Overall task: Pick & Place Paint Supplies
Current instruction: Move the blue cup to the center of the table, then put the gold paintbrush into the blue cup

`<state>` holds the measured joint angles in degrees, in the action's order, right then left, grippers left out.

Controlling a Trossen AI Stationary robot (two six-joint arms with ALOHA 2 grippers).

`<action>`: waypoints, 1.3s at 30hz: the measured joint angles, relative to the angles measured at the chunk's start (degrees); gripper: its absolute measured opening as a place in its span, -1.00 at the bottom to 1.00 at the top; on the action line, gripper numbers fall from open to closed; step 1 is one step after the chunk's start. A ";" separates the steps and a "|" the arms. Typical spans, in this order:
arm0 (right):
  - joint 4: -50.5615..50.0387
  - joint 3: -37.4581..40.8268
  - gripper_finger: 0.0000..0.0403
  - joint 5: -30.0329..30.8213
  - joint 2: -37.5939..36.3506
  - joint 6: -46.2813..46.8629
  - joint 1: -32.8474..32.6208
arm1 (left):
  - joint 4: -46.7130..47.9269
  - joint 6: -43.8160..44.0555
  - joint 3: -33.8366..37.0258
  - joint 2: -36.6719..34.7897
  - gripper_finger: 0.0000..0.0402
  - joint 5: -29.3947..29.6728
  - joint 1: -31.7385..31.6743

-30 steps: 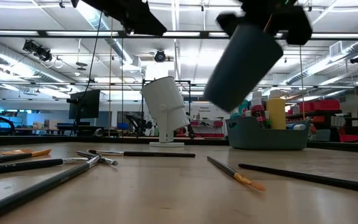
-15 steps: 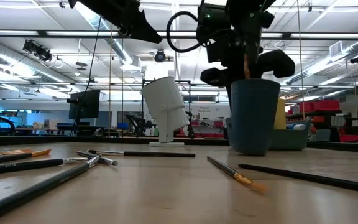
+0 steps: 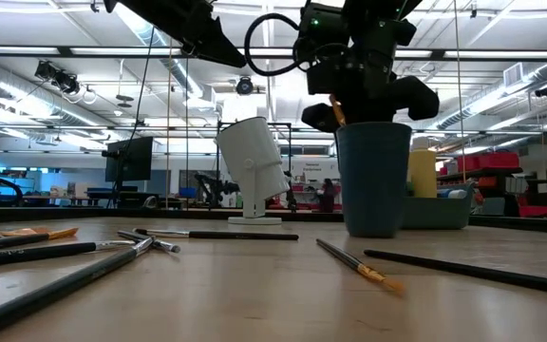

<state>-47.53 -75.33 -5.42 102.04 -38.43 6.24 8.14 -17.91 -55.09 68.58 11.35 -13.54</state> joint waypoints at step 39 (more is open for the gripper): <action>5.01 2.30 -0.25 -2.86 -23.42 33.14 -4.44 | -0.09 0.10 0.00 0.00 -0.01 -0.01 0.02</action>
<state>-42.52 -73.03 -8.28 78.62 -5.29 1.80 8.05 -17.81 -55.09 68.58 11.35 -13.52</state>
